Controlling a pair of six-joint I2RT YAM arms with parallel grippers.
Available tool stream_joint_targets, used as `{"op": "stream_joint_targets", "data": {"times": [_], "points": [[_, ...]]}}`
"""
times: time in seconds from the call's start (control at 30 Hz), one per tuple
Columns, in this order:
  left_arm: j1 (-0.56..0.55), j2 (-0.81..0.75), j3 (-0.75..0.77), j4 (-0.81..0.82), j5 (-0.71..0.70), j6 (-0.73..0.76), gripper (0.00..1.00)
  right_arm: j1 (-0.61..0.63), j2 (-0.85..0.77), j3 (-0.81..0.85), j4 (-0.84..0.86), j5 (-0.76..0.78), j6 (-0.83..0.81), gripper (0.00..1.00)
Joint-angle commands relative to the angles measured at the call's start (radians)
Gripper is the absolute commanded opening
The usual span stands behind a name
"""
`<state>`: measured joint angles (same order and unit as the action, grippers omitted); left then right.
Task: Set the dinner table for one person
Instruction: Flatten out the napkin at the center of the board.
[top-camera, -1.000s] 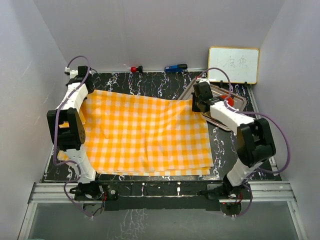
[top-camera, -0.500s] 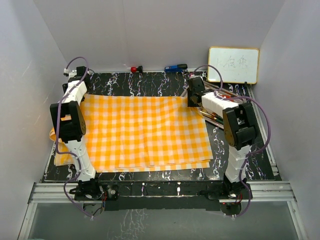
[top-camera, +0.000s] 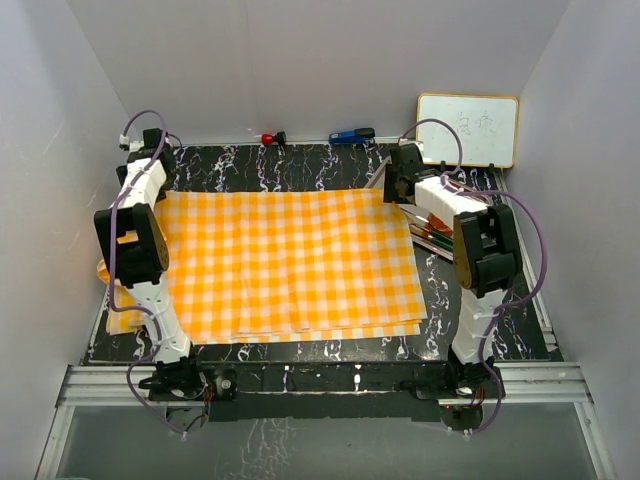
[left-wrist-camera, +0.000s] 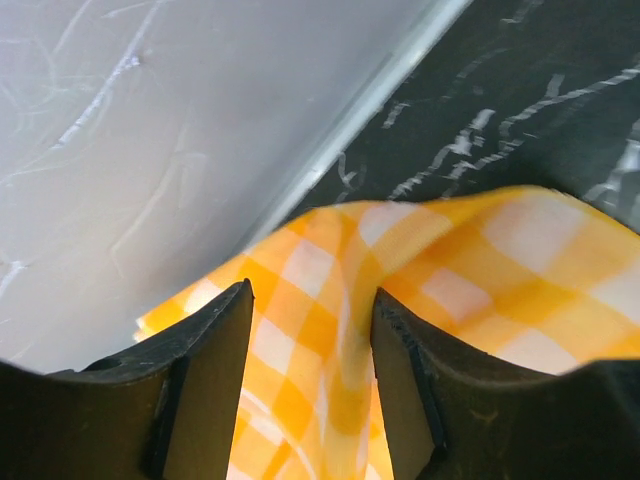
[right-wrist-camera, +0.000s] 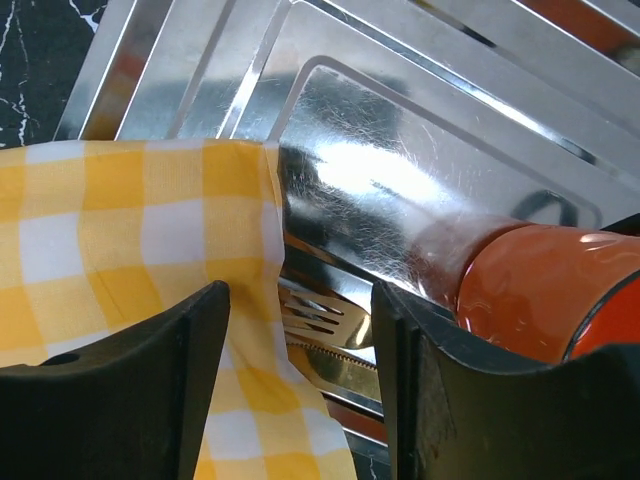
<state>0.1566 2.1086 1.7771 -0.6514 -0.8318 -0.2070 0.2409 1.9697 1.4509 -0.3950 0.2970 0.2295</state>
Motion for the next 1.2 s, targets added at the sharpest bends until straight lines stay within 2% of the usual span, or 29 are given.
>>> {"op": "stream_joint_targets", "data": {"times": [0.0, 0.13, 0.23, 0.3, 0.37, 0.43, 0.73, 0.97, 1.17], "points": [[-0.029, -0.175, 0.013, 0.027, 0.25, 0.003, 0.49, 0.001, -0.131, 0.069, 0.014, -0.012, -0.003, 0.59], [-0.133, -0.291, -0.046, 0.106, 0.398, 0.03, 0.53, 0.0, -0.201, 0.093, -0.019, -0.016, 0.01, 0.62], [-0.22, -0.316, -0.054, 0.111, 0.437, 0.03, 0.54, 0.0, -0.237, 0.085, -0.039, -0.015, 0.011, 0.64], [-0.253, -0.313, -0.062, 0.12, 0.521, 0.013, 0.54, 0.001, -0.265, 0.068, -0.044, -0.014, 0.011, 0.65], [-0.274, -0.304, -0.099, 0.147, 0.594, -0.012, 0.54, 0.001, -0.279, 0.044, -0.047, -0.062, 0.007, 0.64], [-0.301, -0.282, -0.126, 0.157, 0.607, -0.026, 0.54, 0.001, -0.299, 0.01, -0.041, -0.165, 0.012, 0.63], [-0.417, -0.128, -0.129, 0.099, 0.512, -0.034, 0.48, 0.017, -0.401, -0.206, 0.015, -0.453, 0.094, 0.4], [-0.44, -0.119, -0.151, 0.136, 0.544, -0.056, 0.48, 0.133, -0.381, -0.329, 0.028, -0.466, 0.132, 0.27], [-0.44, -0.11, -0.191, 0.17, 0.57, -0.069, 0.48, 0.149, -0.356, -0.403, 0.087, -0.483, 0.178, 0.15]]}}
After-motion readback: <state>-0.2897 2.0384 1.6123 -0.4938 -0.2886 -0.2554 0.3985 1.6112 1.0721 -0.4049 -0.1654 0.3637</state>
